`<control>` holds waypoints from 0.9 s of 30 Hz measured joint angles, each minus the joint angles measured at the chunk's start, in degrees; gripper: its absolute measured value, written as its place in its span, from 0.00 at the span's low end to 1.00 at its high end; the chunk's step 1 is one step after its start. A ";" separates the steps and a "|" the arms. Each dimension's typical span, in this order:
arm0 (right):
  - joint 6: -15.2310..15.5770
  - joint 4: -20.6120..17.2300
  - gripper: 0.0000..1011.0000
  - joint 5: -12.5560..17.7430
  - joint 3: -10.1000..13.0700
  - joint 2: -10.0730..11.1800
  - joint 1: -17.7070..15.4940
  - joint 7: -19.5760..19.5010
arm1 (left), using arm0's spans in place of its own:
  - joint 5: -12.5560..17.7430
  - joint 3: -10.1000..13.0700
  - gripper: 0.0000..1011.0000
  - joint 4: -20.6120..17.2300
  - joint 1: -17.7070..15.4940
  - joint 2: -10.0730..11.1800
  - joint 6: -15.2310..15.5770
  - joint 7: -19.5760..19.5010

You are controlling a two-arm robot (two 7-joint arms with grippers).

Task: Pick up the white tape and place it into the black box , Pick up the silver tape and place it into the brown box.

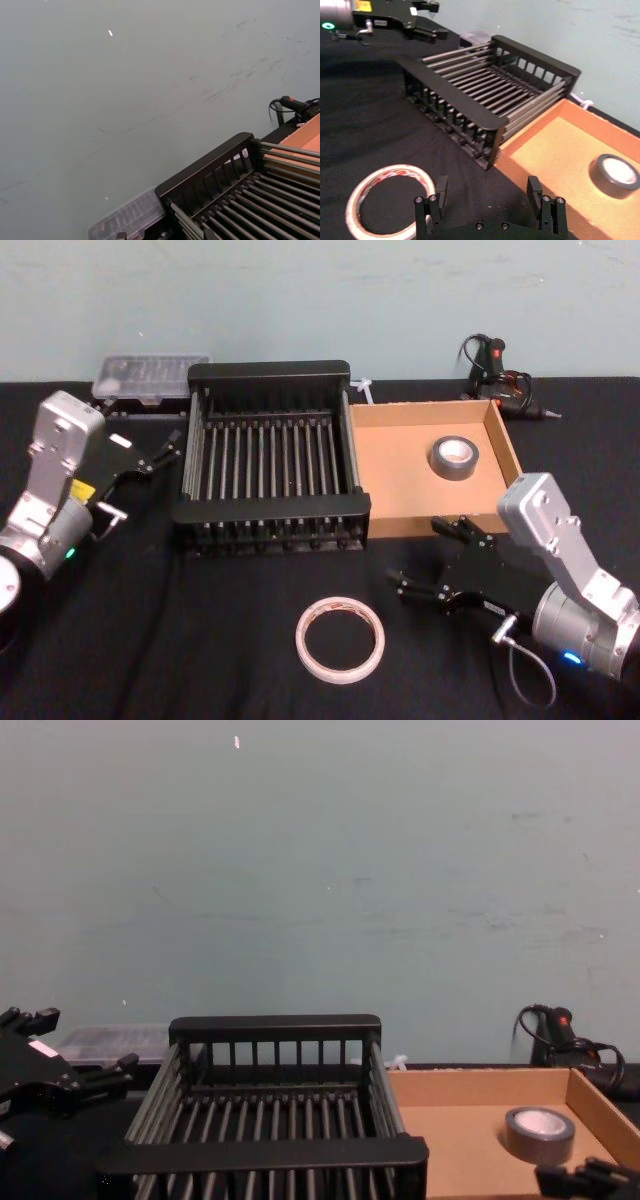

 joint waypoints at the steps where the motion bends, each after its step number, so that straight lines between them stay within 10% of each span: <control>1: 0.01 0.00 0.99 -0.17 -0.31 -0.03 -0.05 0.16 | 0.00 0.00 0.99 0.00 0.00 0.00 0.00 0.00; 27: 0.01 4.32 0.99 -6.78 -6.62 -4.01 3.03 1.26 | 0.00 0.00 0.99 0.00 0.00 0.00 0.00 0.00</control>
